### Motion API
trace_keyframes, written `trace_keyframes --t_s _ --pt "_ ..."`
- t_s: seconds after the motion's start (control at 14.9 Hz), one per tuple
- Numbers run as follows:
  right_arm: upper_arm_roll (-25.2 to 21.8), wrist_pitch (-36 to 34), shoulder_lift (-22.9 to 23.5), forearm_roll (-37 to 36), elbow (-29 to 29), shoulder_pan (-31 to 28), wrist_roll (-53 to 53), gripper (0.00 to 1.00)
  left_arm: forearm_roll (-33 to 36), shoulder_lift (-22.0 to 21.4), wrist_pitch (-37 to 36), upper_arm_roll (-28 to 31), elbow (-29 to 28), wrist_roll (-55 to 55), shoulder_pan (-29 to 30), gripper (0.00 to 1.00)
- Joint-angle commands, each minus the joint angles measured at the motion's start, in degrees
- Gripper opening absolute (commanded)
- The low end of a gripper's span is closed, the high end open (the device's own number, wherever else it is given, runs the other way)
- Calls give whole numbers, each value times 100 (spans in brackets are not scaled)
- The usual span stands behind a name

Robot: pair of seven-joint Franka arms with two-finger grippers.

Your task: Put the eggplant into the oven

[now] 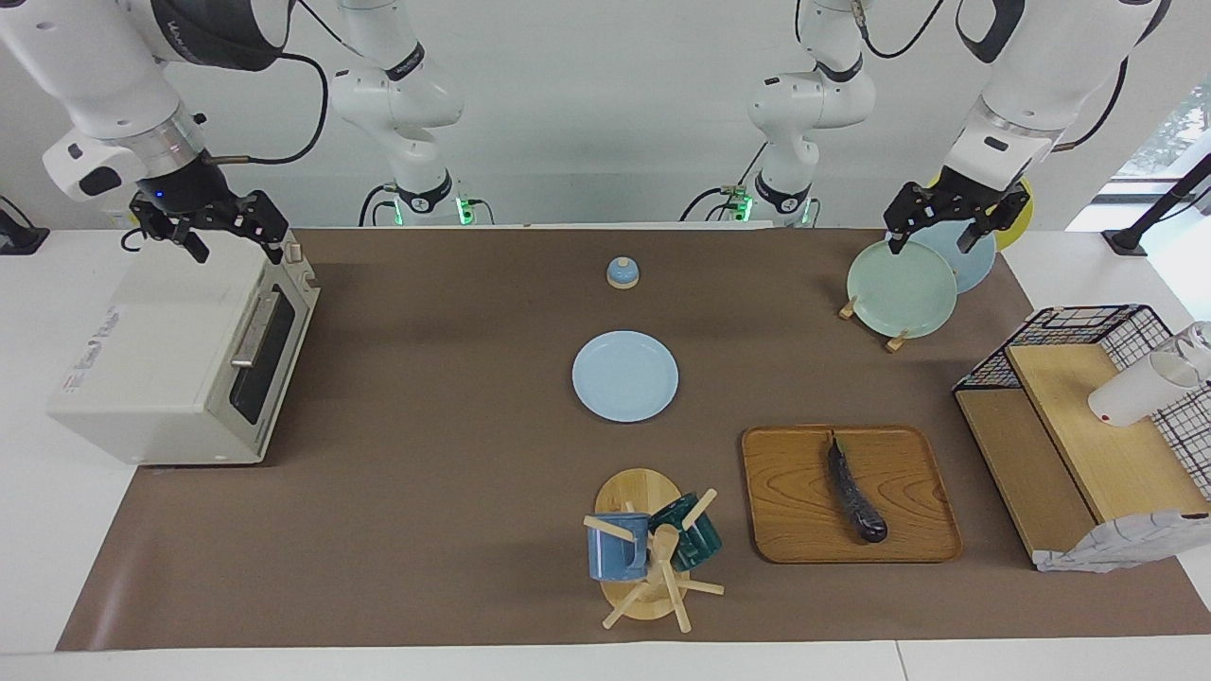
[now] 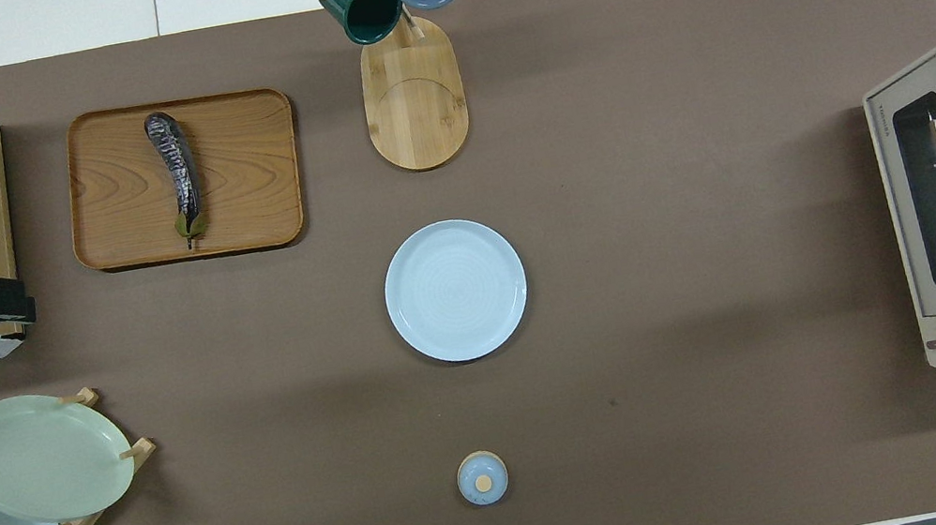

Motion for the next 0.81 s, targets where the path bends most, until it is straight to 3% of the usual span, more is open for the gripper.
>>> trace_keyframes --t_s 0.0,0.07,0.13,0.34,0.74 --pt "33 77 -82 -8 -164 -7 66 71 -2 -93 19 34 -79 -74 -38 100" --pt "33 69 -91 -8 -182 -7 66 23 -2 -85 46 34 -79 -135 -38 100" --pt "33 95 -126 -8 -208 -7 40 1 -2 -85 98 25 -88 -222 -38 100" --pt "33 646 -258 -25 -655 54 92 0 -11 47 440 16 -115 -407 -56 100" --pt "33 1439 -179 -815 -1465 -16 101 0 -178 1231 1407 16 122 -417 -109 100"
